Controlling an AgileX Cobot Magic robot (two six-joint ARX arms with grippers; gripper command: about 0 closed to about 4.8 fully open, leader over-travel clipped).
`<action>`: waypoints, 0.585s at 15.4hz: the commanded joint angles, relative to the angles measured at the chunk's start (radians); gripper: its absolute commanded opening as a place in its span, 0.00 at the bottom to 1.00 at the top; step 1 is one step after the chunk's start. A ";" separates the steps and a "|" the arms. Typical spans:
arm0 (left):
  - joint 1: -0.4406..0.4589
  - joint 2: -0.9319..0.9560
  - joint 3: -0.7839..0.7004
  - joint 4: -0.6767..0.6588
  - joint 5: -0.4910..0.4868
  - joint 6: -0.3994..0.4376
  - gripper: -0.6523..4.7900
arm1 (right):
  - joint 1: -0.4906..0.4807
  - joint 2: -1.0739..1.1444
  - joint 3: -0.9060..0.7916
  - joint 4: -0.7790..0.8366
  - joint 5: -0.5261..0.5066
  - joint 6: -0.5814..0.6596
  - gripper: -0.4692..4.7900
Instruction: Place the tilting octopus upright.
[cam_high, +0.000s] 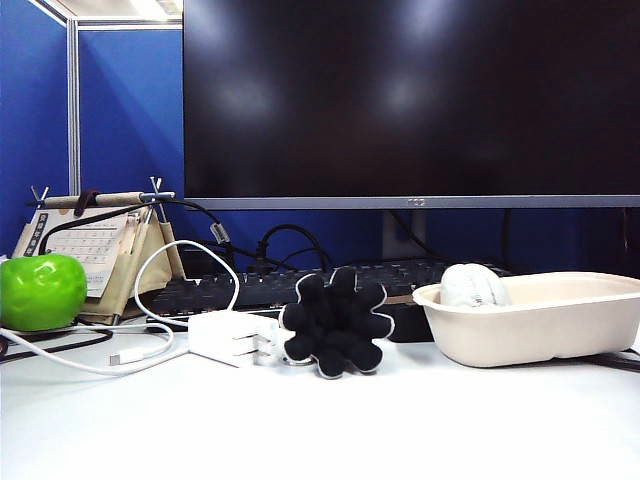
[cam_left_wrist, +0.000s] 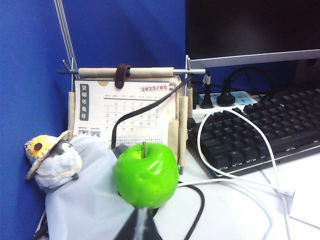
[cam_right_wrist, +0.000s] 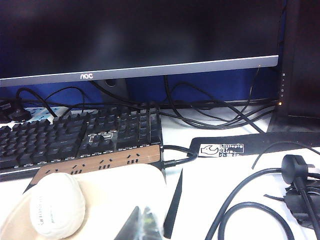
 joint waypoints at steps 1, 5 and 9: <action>0.001 -0.003 0.003 0.014 0.005 0.000 0.11 | 0.000 -0.002 0.003 0.017 -0.003 0.000 0.08; 0.001 -0.003 0.003 0.016 0.005 -0.053 0.11 | 0.000 -0.002 0.004 0.018 -0.039 0.034 0.08; 0.001 -0.003 0.023 0.056 0.008 -0.154 0.11 | 0.000 -0.002 0.014 0.123 -0.133 0.097 0.08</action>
